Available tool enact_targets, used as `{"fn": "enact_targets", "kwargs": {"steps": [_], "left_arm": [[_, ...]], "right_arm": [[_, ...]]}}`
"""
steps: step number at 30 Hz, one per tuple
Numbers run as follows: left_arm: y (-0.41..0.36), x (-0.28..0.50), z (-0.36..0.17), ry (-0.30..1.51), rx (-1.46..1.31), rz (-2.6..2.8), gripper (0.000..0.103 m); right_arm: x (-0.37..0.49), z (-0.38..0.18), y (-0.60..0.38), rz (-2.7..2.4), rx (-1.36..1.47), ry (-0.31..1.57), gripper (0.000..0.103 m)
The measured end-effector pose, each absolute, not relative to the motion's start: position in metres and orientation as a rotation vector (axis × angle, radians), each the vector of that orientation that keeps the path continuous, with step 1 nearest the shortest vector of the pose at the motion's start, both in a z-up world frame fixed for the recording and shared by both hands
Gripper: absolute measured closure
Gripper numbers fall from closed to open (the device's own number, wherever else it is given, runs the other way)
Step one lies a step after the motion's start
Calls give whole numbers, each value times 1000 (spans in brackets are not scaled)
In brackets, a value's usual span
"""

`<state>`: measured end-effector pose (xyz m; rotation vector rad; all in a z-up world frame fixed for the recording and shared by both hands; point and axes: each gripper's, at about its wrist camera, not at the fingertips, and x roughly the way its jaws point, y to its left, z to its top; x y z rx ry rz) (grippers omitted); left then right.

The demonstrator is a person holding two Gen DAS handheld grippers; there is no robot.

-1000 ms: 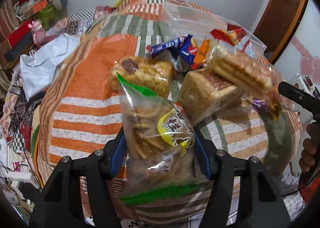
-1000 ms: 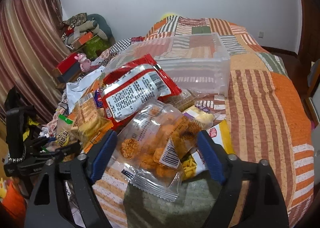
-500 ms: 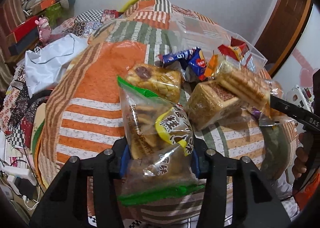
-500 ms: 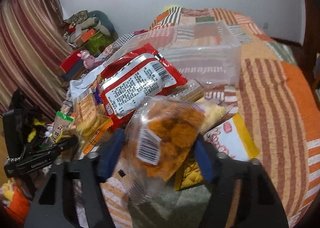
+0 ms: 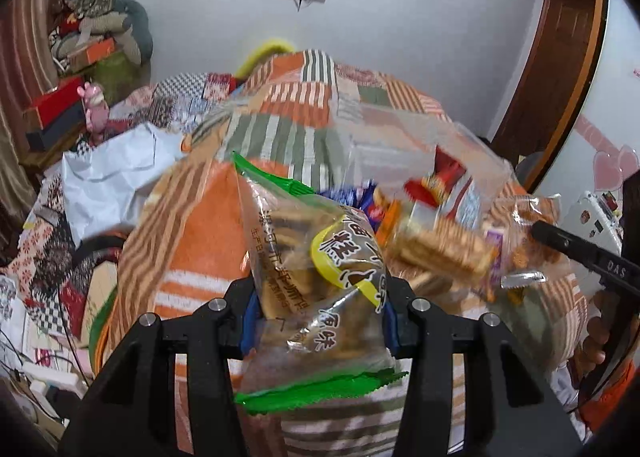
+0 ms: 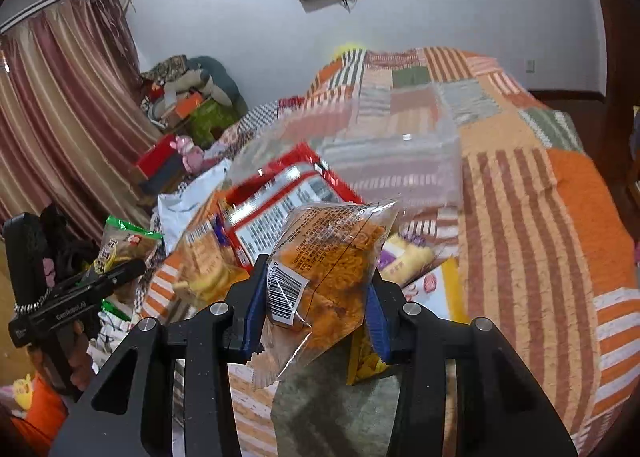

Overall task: Organize snacks
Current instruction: 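Carry both bags over the clear box and open both tools to drop them in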

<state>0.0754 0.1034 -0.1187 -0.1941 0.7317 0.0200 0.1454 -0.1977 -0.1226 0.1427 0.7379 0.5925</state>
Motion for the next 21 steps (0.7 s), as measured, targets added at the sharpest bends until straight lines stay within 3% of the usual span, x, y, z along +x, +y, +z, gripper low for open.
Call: {"fn": "enact_targets", "kwargs": {"steps": [21], "left_arm": [[82, 152, -70, 636, -112, -43, 56]], "right_arm": [[187, -84, -212, 537, 111, 601, 64]]}}
